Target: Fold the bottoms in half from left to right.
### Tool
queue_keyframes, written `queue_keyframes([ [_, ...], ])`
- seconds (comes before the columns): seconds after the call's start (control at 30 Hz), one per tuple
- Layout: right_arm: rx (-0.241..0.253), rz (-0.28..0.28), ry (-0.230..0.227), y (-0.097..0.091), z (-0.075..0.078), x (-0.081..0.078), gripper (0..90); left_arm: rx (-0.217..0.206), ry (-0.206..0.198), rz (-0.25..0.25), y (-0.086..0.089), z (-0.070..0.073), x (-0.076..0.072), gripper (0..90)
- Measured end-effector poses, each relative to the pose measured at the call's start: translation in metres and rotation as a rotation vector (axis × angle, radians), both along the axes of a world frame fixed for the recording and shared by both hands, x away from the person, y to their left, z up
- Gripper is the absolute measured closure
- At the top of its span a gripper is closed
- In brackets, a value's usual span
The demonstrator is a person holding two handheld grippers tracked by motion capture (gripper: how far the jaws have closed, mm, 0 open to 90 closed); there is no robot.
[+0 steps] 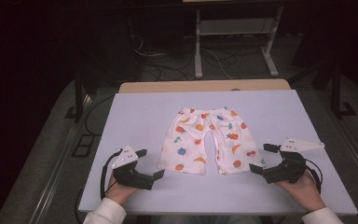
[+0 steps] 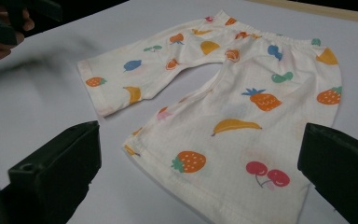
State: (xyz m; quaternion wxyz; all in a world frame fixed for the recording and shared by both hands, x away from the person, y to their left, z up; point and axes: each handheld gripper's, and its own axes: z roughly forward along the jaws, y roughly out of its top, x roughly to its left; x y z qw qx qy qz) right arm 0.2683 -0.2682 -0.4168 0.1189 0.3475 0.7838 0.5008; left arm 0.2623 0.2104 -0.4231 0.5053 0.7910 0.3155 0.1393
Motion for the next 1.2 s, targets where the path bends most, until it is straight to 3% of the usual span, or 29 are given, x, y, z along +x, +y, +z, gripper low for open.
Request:
queue_keyframes([
  [0.37, -0.016, -0.001, 0.012, 0.001, 0.008, 0.011, 0.0, -0.016, -0.005, -0.006, 0.000, 0.000, 0.000, 0.0],
  [0.83, -0.031, 0.002, 0.023, 0.003, 0.016, 0.037, 0.0, -0.016, 0.001, 0.000, 0.000, -0.001, 0.000, 0.0],
  [1.2, -0.074, 0.040, 0.013, 0.019, 0.028, 0.057, 0.0, -0.017, 0.001, -0.003, -0.001, -0.001, 0.001, 0.0],
])
